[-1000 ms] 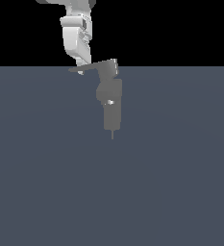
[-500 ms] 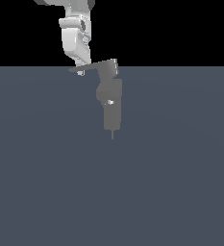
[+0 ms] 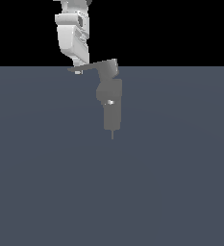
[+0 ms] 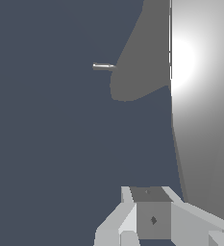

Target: Turn on the faucet by rotating a designated handle.

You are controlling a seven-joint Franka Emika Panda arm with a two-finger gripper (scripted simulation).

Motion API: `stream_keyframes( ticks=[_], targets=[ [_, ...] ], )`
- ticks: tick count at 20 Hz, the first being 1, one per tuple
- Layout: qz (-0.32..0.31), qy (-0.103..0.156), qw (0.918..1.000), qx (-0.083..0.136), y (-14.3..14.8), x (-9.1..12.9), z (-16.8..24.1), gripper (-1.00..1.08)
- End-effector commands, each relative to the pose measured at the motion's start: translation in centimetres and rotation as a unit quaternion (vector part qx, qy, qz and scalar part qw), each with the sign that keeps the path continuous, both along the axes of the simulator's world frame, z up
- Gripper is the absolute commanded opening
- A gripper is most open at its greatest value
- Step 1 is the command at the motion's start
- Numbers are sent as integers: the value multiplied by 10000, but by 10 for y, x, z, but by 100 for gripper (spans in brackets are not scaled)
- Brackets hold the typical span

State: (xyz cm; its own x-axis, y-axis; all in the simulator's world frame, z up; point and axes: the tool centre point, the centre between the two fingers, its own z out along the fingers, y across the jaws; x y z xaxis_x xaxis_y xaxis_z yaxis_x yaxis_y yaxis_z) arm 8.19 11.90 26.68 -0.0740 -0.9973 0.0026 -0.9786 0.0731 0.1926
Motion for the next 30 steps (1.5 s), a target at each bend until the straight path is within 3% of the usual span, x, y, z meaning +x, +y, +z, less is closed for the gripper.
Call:
stream_keyframes(
  ticks=[1, 28, 30],
  targets=[
    [-2, 21, 10000, -5, 0, -7, 1, -100],
    [-5, 19, 10000, -5, 8, -77, 15, -100],
    [-36, 36, 10000, -32, 3, -73, 11, -100]
  ],
)
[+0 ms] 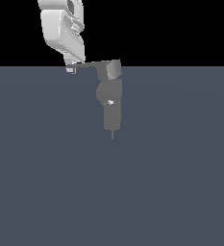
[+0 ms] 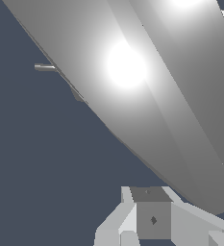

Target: Turn on the faucet by rotating a designated handle.

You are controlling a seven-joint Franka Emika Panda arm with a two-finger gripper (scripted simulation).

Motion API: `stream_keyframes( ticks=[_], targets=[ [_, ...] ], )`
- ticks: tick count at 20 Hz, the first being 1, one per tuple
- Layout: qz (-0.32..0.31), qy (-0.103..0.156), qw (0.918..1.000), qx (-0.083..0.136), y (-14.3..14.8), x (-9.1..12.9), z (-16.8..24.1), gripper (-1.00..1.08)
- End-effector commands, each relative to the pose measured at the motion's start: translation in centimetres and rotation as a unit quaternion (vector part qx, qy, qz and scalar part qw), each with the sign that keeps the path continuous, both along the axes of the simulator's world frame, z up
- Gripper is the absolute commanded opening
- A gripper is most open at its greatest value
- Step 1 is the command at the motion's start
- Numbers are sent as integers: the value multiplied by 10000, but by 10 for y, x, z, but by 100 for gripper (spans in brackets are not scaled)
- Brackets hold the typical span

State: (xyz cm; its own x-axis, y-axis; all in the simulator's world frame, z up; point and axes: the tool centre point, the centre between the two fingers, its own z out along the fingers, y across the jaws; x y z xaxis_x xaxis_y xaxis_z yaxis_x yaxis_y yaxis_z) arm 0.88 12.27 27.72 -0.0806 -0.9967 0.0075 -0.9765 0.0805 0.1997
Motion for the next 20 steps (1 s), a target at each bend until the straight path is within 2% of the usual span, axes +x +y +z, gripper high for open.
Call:
stream_keyframes(
  ticks=[1, 20],
  targets=[
    [-2, -2, 10000, -10, -2, -3, 1, -100],
    [16, -12, 10000, 6, -37, -52, 12, -100]
  ],
)
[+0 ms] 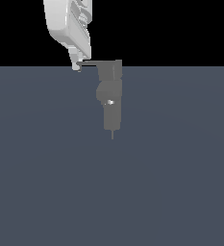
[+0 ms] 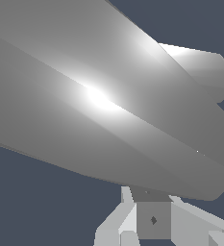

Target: Turn on the faucet by rotating a designated handle.

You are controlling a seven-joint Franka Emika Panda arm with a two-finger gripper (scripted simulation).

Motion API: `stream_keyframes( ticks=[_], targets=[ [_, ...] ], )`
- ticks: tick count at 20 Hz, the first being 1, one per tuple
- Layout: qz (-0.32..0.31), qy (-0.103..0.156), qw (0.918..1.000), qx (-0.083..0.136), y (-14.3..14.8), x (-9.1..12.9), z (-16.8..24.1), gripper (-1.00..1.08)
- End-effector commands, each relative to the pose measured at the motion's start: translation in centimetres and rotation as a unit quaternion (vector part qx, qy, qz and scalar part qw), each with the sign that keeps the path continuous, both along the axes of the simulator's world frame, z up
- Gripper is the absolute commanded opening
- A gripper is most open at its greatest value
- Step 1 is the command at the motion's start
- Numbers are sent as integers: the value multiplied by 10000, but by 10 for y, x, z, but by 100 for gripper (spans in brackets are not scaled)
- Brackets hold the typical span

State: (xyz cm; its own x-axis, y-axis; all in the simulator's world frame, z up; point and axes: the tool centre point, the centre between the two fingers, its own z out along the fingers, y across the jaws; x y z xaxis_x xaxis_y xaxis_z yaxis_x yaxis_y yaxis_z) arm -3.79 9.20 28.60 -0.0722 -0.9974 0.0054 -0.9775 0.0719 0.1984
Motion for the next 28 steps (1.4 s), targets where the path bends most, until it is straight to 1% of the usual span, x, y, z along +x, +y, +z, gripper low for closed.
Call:
stream_keyframes(
  ticks=[1, 12, 13, 14, 28],
  targets=[
    [-26, -5, 10000, -4, -9, -8, 4, -100],
    [-17, -12, 10000, 5, -31, -38, 12, -100],
    [-17, -12, 10000, 5, -31, -38, 12, -100],
    [37, 26, 10000, -4, -23, -37, 7, -100],
    [-8, -5, 10000, 4, -118, -47, 12, -100]
  ],
)
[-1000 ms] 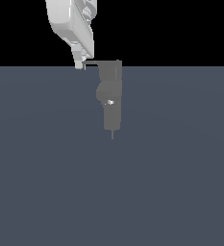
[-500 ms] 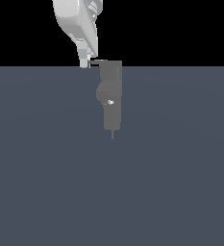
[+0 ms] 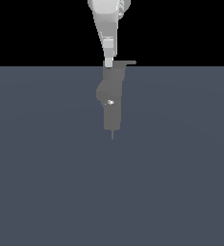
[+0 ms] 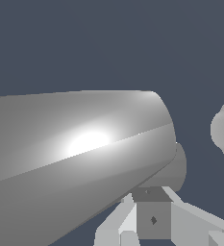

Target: Turn on the faucet by rotating a designated handle.

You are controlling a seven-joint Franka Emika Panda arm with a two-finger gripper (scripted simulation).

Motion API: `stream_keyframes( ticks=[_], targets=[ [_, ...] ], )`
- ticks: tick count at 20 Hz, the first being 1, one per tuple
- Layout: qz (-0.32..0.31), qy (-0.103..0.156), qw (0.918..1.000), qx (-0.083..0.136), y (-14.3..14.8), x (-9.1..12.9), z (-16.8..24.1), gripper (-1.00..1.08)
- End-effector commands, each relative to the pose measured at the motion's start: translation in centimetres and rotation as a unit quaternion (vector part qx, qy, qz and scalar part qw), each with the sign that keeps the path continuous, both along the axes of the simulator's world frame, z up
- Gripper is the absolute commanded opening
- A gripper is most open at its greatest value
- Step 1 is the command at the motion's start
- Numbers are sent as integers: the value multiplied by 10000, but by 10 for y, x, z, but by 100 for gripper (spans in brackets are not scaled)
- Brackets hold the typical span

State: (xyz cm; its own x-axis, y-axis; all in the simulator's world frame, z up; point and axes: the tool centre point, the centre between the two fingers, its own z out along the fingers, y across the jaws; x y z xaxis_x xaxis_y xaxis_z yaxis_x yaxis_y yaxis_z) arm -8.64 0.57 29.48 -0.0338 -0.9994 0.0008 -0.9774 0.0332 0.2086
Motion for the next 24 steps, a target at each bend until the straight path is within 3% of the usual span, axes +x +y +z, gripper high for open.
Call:
stream_keyframes(
  ticks=[1, 4, 5, 24],
  targets=[
    [-203, -58, 9998, -21, -39, 1, 3, -100],
    [-209, -63, 9998, -20, -51, 0, 4, -100],
    [-55, -27, 10000, -7, -29, 0, 1, -100],
    [-145, -49, 9999, -16, -89, 41, -6, -100]
  ],
)
